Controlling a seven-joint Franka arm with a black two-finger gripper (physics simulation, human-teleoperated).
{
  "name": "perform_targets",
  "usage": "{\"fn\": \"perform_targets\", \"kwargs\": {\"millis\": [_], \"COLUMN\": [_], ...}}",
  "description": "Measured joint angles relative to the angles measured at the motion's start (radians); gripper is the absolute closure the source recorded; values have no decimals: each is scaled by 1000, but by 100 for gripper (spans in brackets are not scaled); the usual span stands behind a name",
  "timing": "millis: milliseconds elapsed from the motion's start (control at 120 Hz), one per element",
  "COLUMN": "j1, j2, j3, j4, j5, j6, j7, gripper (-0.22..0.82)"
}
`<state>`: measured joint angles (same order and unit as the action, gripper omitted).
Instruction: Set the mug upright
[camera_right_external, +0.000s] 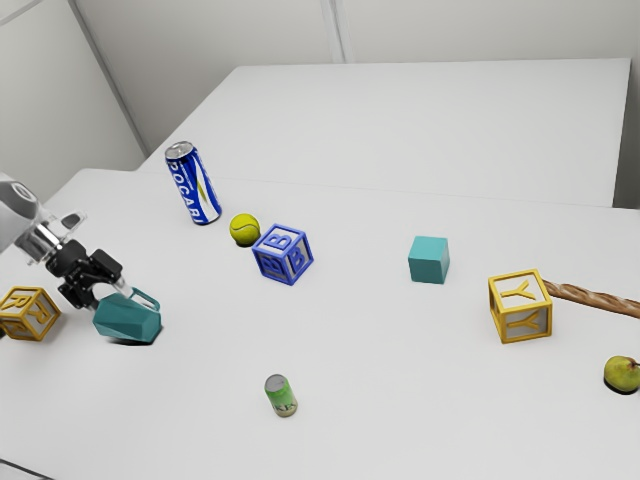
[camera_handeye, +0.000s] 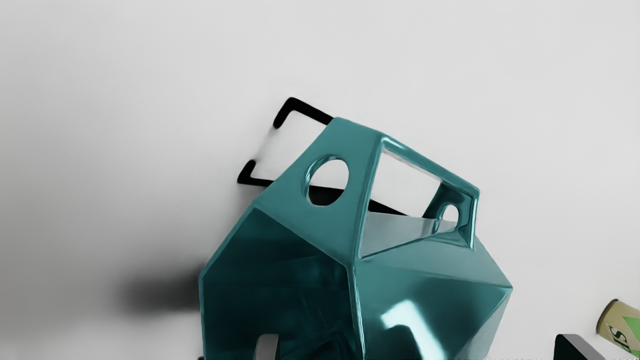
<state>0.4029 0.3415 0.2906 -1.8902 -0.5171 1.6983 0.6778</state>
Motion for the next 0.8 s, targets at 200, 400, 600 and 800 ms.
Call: {"fn": "perform_targets", "kwargs": {"millis": [200, 400, 600, 800], "j1": [-3, -7, -9, -9], "j2": [-18, -91, -88, -90], "j3": [-13, -71, -103, -103], "j4": [-26, -26, -28, -26], "j5": [-28, -31, -33, -26], "j6": [-1, -8, -13, -12], "j7": [18, 22, 14, 3], "gripper": [15, 39, 62, 74]}}
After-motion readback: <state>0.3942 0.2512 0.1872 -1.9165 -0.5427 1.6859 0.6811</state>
